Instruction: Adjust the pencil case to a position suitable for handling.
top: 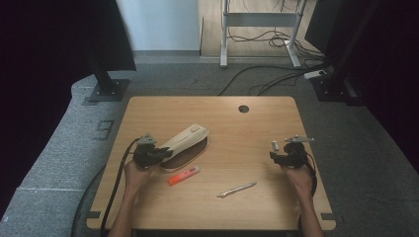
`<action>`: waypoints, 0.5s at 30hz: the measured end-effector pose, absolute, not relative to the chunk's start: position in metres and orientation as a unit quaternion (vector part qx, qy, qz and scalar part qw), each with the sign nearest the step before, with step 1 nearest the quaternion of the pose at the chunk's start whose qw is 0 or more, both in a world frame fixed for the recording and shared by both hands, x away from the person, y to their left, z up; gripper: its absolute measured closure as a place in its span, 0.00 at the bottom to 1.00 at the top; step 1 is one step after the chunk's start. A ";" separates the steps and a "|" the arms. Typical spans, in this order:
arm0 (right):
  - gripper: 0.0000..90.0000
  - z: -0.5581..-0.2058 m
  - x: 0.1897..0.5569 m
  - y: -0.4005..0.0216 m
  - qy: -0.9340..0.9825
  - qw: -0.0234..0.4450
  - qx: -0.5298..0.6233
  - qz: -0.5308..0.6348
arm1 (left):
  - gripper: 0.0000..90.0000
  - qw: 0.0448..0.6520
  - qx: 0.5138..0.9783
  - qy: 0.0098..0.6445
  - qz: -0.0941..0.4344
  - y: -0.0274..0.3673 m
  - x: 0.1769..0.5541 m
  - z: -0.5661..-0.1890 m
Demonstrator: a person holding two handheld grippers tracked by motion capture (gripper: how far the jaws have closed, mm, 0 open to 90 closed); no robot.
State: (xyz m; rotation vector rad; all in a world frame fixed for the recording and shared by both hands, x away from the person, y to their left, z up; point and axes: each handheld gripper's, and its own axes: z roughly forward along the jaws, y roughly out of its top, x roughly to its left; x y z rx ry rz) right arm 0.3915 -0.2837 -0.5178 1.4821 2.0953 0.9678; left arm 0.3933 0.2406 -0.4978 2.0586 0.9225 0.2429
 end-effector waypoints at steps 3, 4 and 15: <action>0.34 -0.519 0.398 -0.284 0.749 0.198 0.531 0.342 | 0.84 0.426 0.820 0.369 0.097 0.241 0.393 -0.498; 0.36 -0.519 0.400 -0.284 0.749 0.198 0.532 0.340 | 0.84 0.426 0.820 0.369 0.097 0.241 0.393 -0.498; 0.50 -0.526 0.419 -0.290 0.751 0.207 0.537 0.324 | 0.84 0.427 0.820 0.369 0.096 0.242 0.393 -0.499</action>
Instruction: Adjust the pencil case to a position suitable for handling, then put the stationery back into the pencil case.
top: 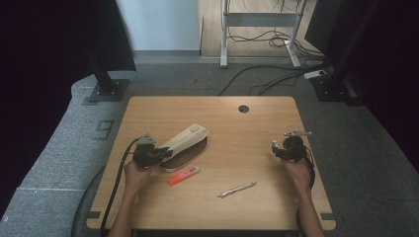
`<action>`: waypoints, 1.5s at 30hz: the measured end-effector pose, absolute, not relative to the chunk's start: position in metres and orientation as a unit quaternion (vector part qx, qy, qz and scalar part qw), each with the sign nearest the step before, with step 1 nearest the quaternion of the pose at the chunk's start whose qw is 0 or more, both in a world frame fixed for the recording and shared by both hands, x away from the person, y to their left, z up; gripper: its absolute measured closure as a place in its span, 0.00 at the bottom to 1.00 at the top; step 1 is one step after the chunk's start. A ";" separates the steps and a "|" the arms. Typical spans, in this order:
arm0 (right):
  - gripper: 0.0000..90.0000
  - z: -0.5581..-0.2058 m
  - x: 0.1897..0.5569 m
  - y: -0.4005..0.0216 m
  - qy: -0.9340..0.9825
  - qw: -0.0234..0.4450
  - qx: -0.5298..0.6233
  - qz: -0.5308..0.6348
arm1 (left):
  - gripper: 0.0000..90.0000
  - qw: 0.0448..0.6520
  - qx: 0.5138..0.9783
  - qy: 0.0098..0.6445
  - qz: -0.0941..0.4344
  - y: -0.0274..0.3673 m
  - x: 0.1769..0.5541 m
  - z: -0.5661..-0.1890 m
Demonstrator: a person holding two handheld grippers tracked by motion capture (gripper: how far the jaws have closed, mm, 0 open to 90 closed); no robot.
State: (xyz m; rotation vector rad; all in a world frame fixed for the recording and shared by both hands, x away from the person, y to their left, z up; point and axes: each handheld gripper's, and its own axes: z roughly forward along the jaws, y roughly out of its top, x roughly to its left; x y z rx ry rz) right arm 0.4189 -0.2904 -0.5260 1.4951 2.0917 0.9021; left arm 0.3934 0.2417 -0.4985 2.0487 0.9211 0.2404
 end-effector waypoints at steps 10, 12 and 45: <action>0.58 -0.535 0.430 -0.286 0.759 0.201 0.537 0.309 | 0.84 0.426 0.821 0.367 0.097 0.241 0.393 -0.499; 0.60 -0.538 0.431 -0.285 0.760 0.200 0.535 0.309 | 0.84 0.426 0.821 0.367 0.098 0.241 0.393 -0.499; 0.80 -0.514 0.416 -0.262 0.764 0.181 0.498 0.369 | 0.83 0.430 0.819 0.370 0.087 0.244 0.393 -0.498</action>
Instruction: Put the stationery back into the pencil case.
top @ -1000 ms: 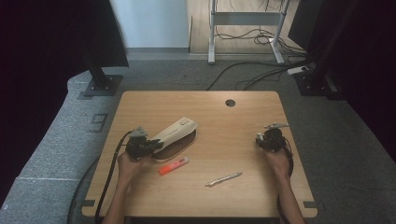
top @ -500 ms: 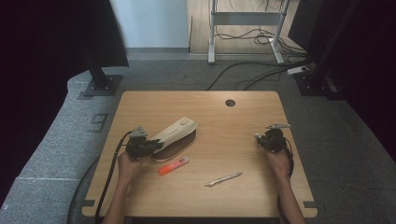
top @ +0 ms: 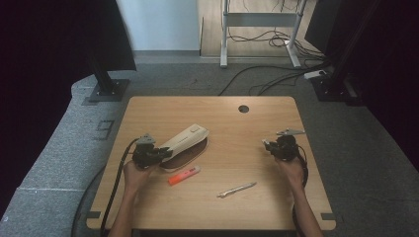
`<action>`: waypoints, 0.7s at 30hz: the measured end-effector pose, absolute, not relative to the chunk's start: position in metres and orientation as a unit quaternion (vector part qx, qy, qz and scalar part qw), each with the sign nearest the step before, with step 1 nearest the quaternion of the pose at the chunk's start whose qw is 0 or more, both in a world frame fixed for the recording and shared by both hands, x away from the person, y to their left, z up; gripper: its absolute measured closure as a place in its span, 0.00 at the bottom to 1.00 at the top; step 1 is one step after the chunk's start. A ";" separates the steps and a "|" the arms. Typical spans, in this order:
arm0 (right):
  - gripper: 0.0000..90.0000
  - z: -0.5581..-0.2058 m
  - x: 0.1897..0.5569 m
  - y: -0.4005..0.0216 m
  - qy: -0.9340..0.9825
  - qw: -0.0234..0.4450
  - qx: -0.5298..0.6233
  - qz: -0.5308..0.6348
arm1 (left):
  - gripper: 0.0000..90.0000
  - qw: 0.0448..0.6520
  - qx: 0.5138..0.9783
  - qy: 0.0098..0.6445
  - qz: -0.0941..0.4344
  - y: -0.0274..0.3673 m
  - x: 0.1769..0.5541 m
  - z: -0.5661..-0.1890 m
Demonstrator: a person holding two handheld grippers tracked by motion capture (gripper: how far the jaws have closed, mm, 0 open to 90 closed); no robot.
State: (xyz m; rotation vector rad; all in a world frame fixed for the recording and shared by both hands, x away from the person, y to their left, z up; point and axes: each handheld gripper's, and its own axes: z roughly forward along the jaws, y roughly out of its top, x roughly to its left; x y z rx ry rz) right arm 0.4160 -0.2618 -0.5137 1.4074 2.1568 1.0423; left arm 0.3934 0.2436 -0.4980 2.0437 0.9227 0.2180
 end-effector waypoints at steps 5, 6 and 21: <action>0.80 -0.509 0.416 -0.253 0.768 0.178 0.488 0.374 | 0.83 0.432 0.817 0.372 0.084 0.244 0.393 -0.498; 0.80 -0.508 0.416 -0.250 0.770 0.175 0.484 0.377 | 0.83 0.432 0.817 0.373 0.083 0.244 0.394 -0.498; 0.80 -0.502 0.421 -0.201 0.797 0.149 0.435 0.393 | 0.84 0.436 0.812 0.377 0.087 0.244 0.392 -0.496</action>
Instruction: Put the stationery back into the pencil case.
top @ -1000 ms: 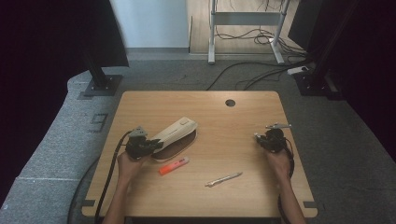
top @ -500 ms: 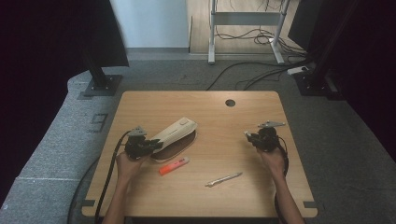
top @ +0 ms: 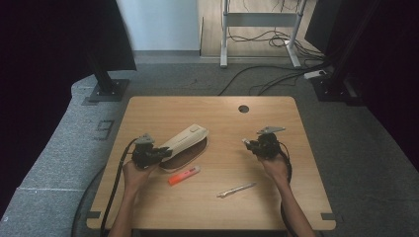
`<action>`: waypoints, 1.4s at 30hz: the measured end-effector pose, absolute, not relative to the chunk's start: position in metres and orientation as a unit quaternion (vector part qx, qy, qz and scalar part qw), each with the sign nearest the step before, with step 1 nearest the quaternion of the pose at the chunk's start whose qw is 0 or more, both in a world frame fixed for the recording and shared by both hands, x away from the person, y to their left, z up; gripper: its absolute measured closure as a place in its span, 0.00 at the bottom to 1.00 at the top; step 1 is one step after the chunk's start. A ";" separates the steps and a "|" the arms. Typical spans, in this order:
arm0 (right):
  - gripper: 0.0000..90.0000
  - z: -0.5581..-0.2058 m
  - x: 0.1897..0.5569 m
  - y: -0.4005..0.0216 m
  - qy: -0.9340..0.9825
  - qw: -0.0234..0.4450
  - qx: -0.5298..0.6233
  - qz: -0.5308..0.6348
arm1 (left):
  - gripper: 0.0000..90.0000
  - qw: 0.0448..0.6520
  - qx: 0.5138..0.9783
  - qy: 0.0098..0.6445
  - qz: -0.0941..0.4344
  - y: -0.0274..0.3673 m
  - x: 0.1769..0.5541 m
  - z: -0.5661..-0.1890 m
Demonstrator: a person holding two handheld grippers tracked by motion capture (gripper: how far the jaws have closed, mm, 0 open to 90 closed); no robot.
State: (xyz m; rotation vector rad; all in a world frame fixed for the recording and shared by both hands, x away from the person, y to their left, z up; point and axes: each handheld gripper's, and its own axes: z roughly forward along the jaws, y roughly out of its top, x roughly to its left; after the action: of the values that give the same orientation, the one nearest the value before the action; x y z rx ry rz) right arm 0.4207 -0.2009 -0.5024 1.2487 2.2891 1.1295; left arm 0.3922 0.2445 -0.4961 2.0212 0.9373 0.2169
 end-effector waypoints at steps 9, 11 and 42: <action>0.80 -0.500 0.425 -0.176 0.810 0.144 0.412 0.391 | 0.84 0.439 0.809 0.381 0.083 0.245 0.392 -0.495; 0.80 -0.500 0.428 -0.165 0.815 0.142 0.405 0.389 | 0.84 0.440 0.808 0.383 0.083 0.245 0.392 -0.495; 0.80 -0.509 0.448 -0.071 0.848 0.113 0.345 0.386 | 0.85 0.447 0.804 0.383 0.087 0.248 0.391 -0.490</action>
State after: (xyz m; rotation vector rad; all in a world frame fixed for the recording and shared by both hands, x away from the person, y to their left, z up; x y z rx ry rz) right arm 0.4483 -0.0710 -0.5093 1.0124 2.4873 1.1322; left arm 0.3911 0.2477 -0.4900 1.9896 0.9470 0.2143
